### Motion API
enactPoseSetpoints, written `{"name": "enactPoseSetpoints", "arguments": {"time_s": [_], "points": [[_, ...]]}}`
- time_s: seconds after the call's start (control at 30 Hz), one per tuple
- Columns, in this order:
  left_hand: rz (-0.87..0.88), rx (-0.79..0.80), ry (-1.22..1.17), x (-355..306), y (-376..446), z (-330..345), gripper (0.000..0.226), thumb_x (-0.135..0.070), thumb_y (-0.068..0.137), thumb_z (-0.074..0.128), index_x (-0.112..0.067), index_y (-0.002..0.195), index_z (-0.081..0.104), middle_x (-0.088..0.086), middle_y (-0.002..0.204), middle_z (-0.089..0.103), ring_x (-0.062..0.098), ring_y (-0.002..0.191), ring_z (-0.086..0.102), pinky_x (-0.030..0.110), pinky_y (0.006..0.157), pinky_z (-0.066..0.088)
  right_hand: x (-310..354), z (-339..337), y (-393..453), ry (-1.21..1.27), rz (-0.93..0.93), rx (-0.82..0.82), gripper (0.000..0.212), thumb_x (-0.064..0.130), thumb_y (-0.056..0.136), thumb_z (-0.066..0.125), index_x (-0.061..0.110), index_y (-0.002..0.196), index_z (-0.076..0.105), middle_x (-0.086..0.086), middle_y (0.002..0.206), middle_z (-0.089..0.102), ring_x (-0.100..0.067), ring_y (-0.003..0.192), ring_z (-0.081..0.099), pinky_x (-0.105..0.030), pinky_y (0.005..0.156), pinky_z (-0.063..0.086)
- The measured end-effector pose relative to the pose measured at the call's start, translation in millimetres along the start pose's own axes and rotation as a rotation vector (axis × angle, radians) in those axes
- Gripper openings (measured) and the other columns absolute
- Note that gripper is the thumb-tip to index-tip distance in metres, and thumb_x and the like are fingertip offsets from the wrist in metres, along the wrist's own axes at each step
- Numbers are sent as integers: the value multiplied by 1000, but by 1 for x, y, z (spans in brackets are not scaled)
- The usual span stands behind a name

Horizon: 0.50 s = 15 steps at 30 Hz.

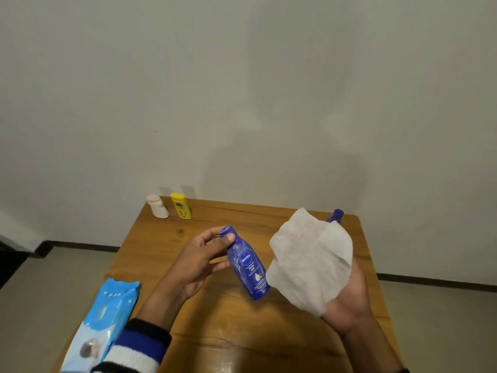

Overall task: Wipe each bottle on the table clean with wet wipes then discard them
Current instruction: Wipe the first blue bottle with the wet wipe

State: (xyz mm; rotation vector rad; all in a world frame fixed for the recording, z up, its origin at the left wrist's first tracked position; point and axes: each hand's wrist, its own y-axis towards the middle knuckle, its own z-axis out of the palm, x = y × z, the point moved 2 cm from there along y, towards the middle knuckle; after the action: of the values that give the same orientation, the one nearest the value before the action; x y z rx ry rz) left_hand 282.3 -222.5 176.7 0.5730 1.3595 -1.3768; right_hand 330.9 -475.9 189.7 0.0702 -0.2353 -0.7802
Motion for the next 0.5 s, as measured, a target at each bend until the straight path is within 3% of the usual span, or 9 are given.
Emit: {"name": "enactPoseSetpoints", "arguments": {"time_s": [0.07, 0.13, 0.17, 0.27, 0.3, 0.37, 0.43, 0.5], "points": [[-6, 52, -8, -4, -2, -10, 51, -31, 68, 83, -18, 115, 71, 10, 109, 76, 18, 97, 74, 34, 74, 61, -18, 24, 11, -200, 8, -135, 59, 30, 108, 9, -7, 146, 35, -32, 148, 38, -44, 140, 34, -48, 119, 17], [1, 99, 3, -8, -4, -20, 50, -35, 64, 85, -19, 111, 73, 9, 107, 77, 17, 96, 73, 35, 76, 61, -34, 29, 13, -319, -67, -284, 50, 33, 104, 29, 5, 135, 57, -20, 130, 60, -33, 119, 60, -41, 100, 49], [6, 119, 10, -10, -6, -26, 51, -37, 62, 86, -20, 109, 74, 8, 106, 77, 17, 97, 73, 35, 77, 61, -40, 31, 15, -491, -197, -398, 43, 31, 103, 33, 10, 127, 63, -15, 120, 64, -25, 108, 66, -35, 87, 57], [28, 167, -17, -17, -10, -44, 49, -38, 65, 83, -19, 109, 73, 6, 103, 77, 16, 96, 74, 34, 76, 61, -72, 54, 26, -1407, -537, -549, 23, 18, 104, 41, 25, 108, 62, -6, 102, 65, -1, 93, 65, -13, 76, 51], [31, 179, -38, -19, -12, -47, 45, -36, 69, 81, -17, 109, 73, 6, 102, 77, 16, 94, 74, 35, 76, 61, -89, 61, 32, -1658, -527, -490, 20, 24, 103, 41, 29, 105, 61, 0, 104, 65, 1, 95, 63, -10, 78, 47], [29, 227, -112, -22, -14, -56, 30, -30, 80, 73, -13, 105, 74, 6, 98, 76, 16, 87, 73, 33, 73, 61, -127, 63, 44, -2059, -312, -268, 33, 44, 101, 41, 34, 129, 56, 14, 138, 55, 4, 127, 48, -15, 101, 41], [2, 254, -175, -23, -14, -67, 18, -16, 96, 58, -13, 93, 75, -1, 81, 78, 11, 74, 75, 25, 61, 60, -157, 54, 47, -2290, -198, -147, 49, 52, 100, 39, 36, 147, 42, 10, 160, 29, -3, 146, 25, -26, 116, 31], [-28, 244, -166, -24, -12, -78, 35, -1, 106, 37, -19, 98, 65, -12, 71, 77, 2, 66, 74, 18, 55, 57, -171, 55, 47, -2288, -242, -182, 49, 53, 100, 41, 37, 146, 42, 7, 161, 26, -6, 147, 24, -33, 114, 37]]}}
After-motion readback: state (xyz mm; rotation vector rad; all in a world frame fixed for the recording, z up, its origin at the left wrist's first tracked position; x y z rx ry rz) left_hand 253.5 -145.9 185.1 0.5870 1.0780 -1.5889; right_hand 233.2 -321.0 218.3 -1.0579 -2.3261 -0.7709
